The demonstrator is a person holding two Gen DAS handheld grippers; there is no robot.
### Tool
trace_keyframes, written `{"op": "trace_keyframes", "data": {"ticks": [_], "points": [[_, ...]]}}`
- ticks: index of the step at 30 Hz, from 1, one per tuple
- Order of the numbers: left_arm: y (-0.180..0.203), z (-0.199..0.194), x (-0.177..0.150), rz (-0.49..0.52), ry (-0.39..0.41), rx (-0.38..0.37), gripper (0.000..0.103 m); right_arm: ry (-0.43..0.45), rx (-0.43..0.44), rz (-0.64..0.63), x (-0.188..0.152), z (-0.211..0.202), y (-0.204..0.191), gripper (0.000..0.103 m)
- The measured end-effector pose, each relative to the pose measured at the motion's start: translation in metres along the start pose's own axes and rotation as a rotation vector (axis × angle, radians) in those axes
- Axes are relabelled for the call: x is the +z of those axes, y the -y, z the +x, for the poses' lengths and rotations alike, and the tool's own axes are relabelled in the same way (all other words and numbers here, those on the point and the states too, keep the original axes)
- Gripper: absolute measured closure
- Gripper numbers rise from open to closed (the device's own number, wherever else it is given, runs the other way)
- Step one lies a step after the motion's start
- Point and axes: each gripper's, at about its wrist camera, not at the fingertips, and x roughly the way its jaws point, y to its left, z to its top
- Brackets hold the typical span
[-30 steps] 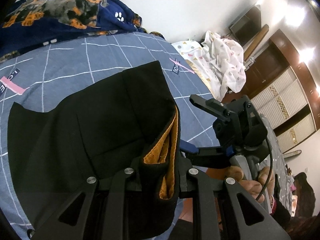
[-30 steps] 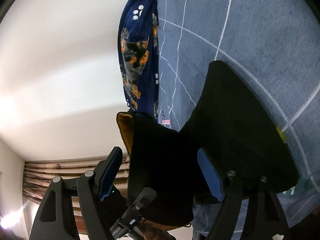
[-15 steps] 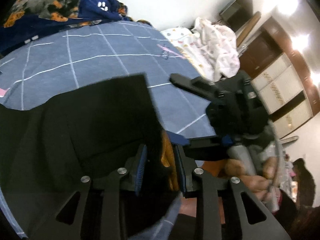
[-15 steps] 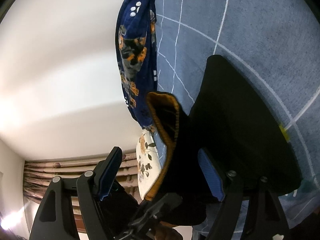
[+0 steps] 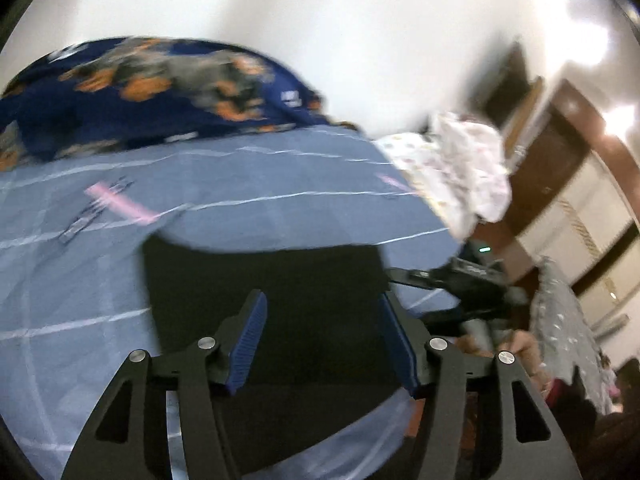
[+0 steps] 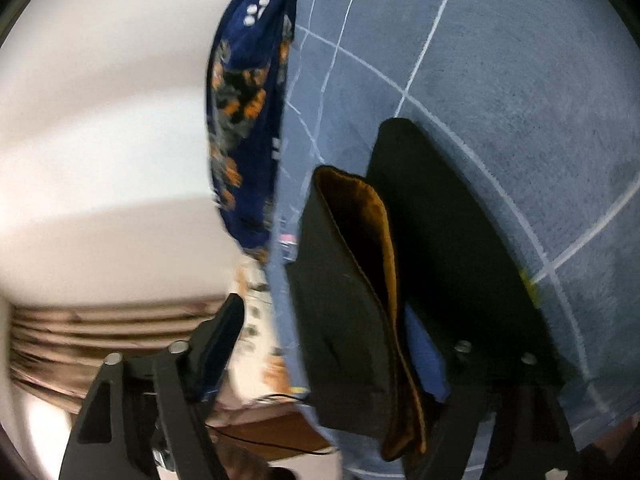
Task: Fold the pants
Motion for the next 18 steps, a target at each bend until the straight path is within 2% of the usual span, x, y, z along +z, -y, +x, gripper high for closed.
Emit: {"op": "trace_keyframes", "data": {"ticks": [1, 2, 3, 7, 11, 15, 18], "points": [[-0.015, -0.004, -0.007, -0.030, -0.001, 0.035, 0.044, -0.002, -0.038, -0.026, -0.001, 0.002, -0.001, 0.059], [-0.028, -0.007, -0.013, -0.057, -0.002, 0.057, 0.044, -0.003, -0.076, -0.049, -0.002, 0.003, -0.002, 0.069], [-0.039, -0.010, -0.018, -0.086, -0.003, 0.070, 0.044, -0.004, -0.103, -0.068, -0.002, 0.005, -0.003, 0.088], [-0.082, -0.018, -0.041, -0.236, 0.015, 0.092, 0.044, 0.024, -0.064, -0.116, -0.005, 0.000, -0.014, 0.093], [-0.103, -0.020, -0.049, -0.322, 0.024, 0.089, 0.044, 0.072, -0.005, -0.210, -0.005, -0.013, -0.040, 0.093], [-0.102, -0.017, -0.050, -0.312, 0.025, 0.094, 0.043, 0.128, -0.013, -0.214, 0.009, -0.033, -0.037, 0.094], [-0.095, -0.005, -0.050, -0.276, -0.002, 0.109, 0.042, 0.129, -0.027, -0.129, 0.027, -0.037, -0.006, 0.094]]}}
